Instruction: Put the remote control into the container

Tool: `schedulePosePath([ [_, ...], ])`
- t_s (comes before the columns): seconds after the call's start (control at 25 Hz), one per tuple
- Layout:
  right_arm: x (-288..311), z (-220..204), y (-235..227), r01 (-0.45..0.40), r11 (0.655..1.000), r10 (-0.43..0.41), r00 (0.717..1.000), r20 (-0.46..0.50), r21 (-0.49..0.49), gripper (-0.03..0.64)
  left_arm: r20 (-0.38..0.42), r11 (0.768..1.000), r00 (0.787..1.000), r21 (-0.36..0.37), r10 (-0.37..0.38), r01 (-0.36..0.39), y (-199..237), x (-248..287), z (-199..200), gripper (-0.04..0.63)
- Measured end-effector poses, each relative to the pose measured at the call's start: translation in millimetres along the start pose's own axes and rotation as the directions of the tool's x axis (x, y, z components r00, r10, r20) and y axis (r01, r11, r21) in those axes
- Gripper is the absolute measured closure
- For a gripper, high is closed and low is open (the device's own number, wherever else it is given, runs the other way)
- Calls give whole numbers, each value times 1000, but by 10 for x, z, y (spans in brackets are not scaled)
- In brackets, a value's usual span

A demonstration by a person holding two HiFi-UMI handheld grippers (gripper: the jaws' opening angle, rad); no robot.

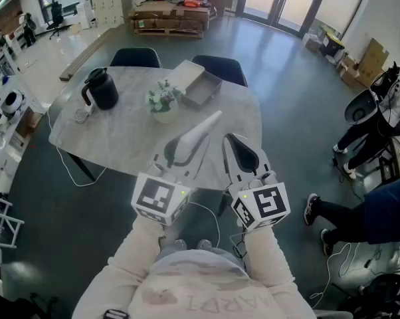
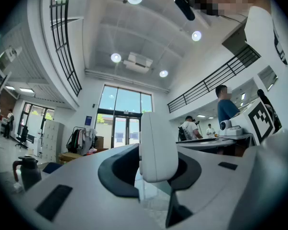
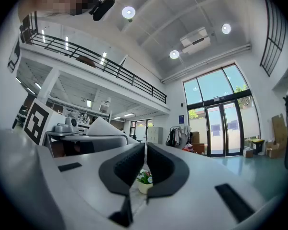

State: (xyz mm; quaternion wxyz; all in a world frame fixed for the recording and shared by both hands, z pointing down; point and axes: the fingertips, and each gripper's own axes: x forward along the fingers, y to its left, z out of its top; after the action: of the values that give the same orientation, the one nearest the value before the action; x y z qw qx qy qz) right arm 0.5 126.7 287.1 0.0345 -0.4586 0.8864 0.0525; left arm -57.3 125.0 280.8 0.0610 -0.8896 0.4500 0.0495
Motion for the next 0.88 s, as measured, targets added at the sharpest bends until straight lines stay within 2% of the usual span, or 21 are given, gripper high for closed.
schedulePosePath([
  [0.6,3,18,112,-3,1000,3,1000,-1,-2,598,1,1000,1000,-5,1,-1,30,-90,3,477],
  [0.88,6,77,153,9,999,-11,1000,30,44,598,-8,1000,1000,3,-4,4,85,-90,17,477],
])
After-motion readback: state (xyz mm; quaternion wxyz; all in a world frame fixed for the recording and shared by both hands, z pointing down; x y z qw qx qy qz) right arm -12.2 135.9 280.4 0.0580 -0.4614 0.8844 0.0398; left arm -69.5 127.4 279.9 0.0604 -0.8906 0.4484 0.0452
